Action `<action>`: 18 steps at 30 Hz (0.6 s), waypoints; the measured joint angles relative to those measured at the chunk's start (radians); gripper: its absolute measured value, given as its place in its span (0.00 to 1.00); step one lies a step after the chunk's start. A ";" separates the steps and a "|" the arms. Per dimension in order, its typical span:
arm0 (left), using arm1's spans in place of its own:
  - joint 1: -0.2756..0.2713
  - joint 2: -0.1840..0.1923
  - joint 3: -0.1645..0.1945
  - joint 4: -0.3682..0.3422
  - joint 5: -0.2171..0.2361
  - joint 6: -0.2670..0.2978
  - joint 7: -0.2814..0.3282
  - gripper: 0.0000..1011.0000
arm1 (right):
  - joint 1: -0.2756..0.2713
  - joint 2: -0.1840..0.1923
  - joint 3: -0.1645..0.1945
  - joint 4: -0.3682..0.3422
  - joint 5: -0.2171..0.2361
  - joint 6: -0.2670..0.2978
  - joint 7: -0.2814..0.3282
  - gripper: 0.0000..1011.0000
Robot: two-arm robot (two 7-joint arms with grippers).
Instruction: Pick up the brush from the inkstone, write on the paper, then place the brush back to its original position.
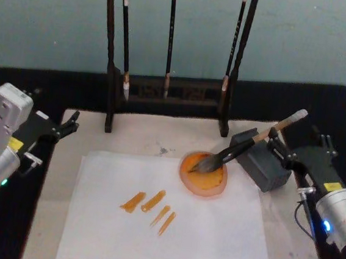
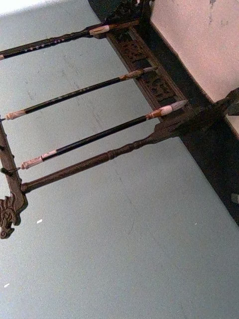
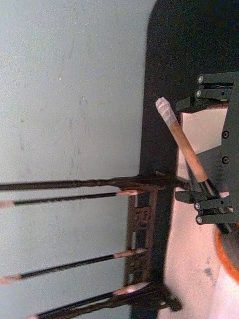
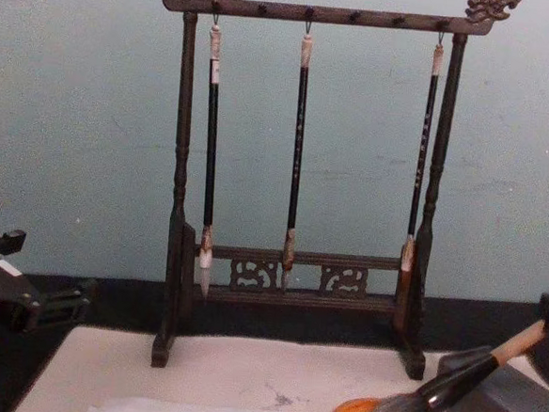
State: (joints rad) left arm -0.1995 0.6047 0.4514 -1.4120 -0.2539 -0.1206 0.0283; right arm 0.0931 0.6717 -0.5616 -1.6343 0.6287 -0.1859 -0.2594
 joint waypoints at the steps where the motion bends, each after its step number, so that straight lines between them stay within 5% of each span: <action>1: 0.000 0.000 0.000 0.000 0.000 0.000 0.000 1.00 | 0.000 0.000 0.000 0.000 0.000 0.000 0.000 0.99; 6: 0.000 0.000 0.000 0.000 0.000 0.000 0.000 1.00 | 0.012 -0.014 -0.022 0.033 -0.101 0.002 -0.022 0.99; 18: 0.000 0.000 0.000 0.000 0.000 0.000 0.000 1.00 | 0.016 -0.054 0.002 0.075 -0.091 0.006 -0.001 0.99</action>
State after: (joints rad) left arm -0.1996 0.6047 0.4514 -1.4120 -0.2539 -0.1205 0.0283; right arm 0.1091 0.6178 -0.5598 -1.5589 0.5372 -0.1799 -0.2601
